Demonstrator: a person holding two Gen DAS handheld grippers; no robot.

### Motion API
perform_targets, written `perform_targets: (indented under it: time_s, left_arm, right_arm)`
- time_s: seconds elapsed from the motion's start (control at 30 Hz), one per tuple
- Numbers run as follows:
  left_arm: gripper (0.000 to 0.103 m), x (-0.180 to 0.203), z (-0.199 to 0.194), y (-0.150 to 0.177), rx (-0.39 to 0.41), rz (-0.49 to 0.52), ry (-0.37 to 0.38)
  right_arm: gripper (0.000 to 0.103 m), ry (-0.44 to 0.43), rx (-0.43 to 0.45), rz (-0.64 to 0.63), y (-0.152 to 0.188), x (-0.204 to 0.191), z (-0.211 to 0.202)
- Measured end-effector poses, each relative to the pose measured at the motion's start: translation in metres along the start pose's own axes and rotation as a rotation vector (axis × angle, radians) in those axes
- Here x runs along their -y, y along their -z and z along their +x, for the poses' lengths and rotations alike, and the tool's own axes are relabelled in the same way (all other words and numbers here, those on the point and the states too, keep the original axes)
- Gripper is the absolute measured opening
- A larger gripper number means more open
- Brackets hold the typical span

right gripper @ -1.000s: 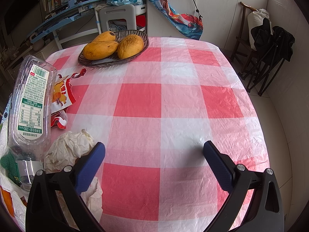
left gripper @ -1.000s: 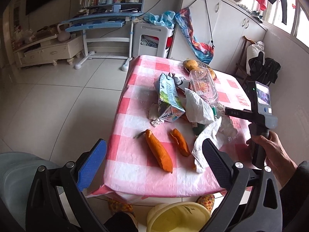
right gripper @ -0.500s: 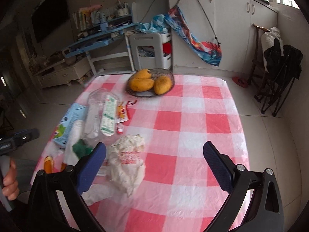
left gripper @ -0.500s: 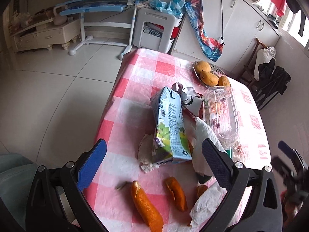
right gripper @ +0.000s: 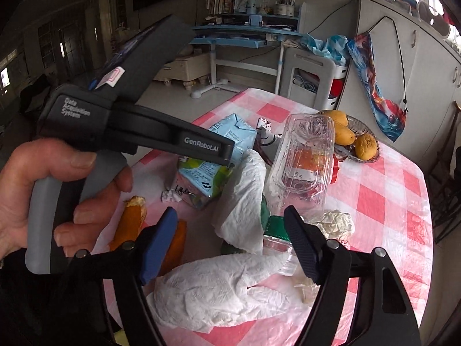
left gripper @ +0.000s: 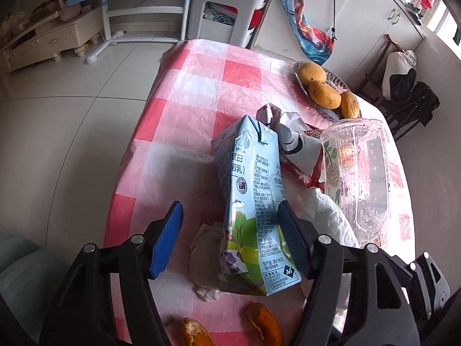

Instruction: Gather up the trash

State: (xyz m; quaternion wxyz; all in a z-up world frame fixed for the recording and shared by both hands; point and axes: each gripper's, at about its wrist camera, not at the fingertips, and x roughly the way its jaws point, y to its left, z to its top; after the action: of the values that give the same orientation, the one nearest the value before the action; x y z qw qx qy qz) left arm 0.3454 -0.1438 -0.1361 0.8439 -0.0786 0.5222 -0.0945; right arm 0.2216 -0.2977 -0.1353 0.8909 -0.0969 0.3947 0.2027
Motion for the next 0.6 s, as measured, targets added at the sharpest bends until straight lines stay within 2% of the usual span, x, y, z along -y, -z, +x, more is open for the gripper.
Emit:
perform_targets:
  time_s: [0.03,0.1,0.13,0.2,0.23,0.37,0.6]
  left_arm:
    - [0.056,0.001,0.001,0.000,0.000,0.010,0.016]
    - [0.033,0.006,0.000,0.002,-0.002,0.032,0.061]
    - [0.030,0.009,-0.002,0.003,0.007,0.043,0.058]
    - [0.023,0.012,-0.008,0.005,0.023,0.056,0.065]
    - [0.022,0.013,-0.011,0.007,0.032,0.052,0.070]
    - [0.022,0.010,-0.038,0.015,0.094,0.039,0.060]
    - [0.022,-0.002,-0.113,0.048,0.264,0.022,0.061]
  right_arm:
    - [0.065,0.006,-0.005,0.012,0.000,0.002,0.003]
    - [0.052,0.010,-0.017,0.029,0.001,0.004,0.008]
    - [0.046,0.004,-0.019,0.039,0.002,0.006,0.009]
    - [0.023,-0.008,-0.013,0.063,0.003,0.009,0.008]
    - [0.019,-0.020,-0.007,0.079,0.004,0.011,0.006]
    - [0.016,-0.099,0.044,0.186,0.004,0.025,-0.008]
    - [0.016,-0.245,0.251,0.298,0.007,0.030,-0.064]
